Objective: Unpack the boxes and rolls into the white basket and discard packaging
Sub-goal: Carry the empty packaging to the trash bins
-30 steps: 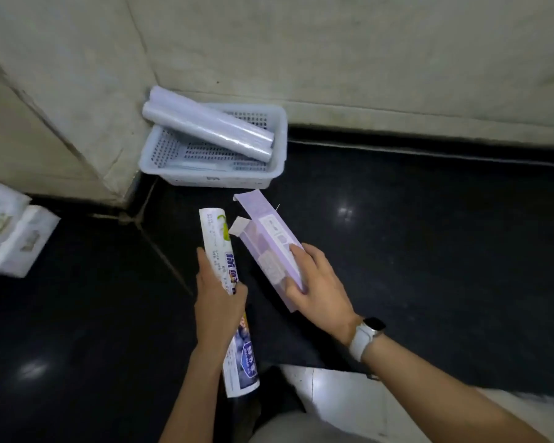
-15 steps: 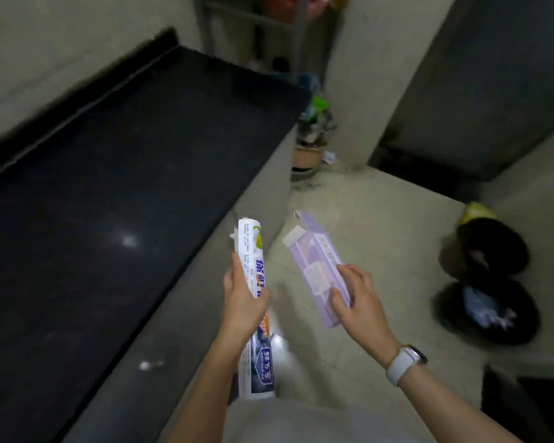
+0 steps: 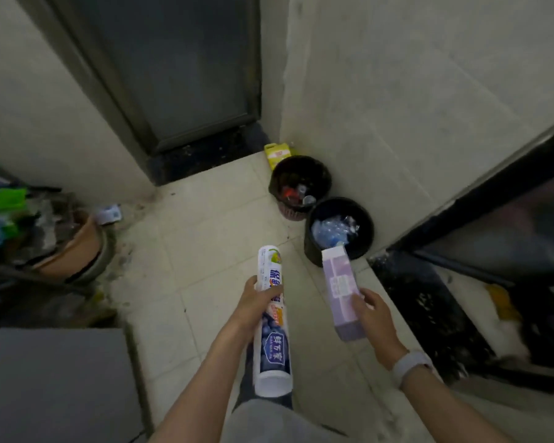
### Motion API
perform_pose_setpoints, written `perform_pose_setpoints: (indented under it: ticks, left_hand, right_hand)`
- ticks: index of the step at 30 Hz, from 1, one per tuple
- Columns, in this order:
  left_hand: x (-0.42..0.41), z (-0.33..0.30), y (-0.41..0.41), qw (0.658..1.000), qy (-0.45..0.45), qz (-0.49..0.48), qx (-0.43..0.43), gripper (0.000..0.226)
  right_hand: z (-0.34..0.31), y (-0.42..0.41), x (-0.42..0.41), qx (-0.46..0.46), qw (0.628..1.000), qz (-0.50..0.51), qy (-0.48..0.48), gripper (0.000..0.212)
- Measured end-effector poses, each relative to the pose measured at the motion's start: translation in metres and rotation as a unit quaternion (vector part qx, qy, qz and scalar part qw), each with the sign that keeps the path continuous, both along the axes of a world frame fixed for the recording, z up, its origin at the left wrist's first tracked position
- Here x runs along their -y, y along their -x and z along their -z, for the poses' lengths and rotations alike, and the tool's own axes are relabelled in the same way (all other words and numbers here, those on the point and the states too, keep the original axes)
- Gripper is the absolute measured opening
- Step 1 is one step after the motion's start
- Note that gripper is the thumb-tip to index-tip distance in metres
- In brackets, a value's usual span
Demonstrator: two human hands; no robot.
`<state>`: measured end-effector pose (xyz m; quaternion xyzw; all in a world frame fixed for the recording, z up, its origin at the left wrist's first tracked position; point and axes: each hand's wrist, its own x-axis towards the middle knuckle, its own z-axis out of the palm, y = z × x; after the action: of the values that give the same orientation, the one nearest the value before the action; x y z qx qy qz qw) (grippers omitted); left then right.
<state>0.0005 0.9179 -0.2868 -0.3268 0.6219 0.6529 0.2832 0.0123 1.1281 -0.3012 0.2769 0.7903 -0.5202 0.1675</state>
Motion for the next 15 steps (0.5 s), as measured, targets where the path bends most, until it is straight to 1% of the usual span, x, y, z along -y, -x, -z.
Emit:
perform_pose_setpoints:
  ticks: [2, 4, 5, 7, 9, 11, 14, 15]
  left_hand:
    - [-0.014, 0.012, 0.057, 0.999, -0.026, 0.036, 0.017, 0.045]
    - [-0.031, 0.028, 0.11, 0.994, -0.068, 0.072, 0.043, 0.047]
    - [-0.041, 0.038, 0.136, 0.991, -0.083, 0.09, 0.057, 0.045]
    - [-0.063, 0.06, 0.182, 0.985, -0.092, 0.123, 0.079, 0.035]
    - [-0.087, 0.09, 0.224, 0.981, -0.083, 0.158, 0.079, 0.035]
    - [-0.11, 0.125, 0.262, 0.977, -0.07, 0.185, 0.083, 0.042]
    - [-0.142, 0.186, 0.307, 0.974, -0.053, 0.195, 0.105, 0.038]
    - [-0.154, 0.211, 0.322, 0.973, -0.049, 0.2, 0.104, 0.04]
  right_hand:
    - [0.016, 0.042, -0.007, 0.041, 0.995, 0.08, 0.036, 0.039]
    - [0.034, 0.083, -0.016, 0.063, 0.987, 0.133, 0.059, 0.037]
    - [0.045, 0.104, -0.021, 0.075, 0.983, 0.156, 0.067, 0.034]
    - [0.07, 0.139, -0.034, 0.099, 0.97, 0.205, 0.089, 0.031]
    - [0.096, 0.172, -0.048, 0.111, 0.956, 0.246, 0.114, 0.031]
    - [0.127, 0.199, -0.064, 0.123, 0.949, 0.263, 0.125, 0.031]
    - [0.18, 0.234, -0.088, 0.145, 0.943, 0.27, 0.132, 0.022]
    - [0.202, 0.247, -0.097, 0.148, 0.941, 0.271, 0.138, 0.019]
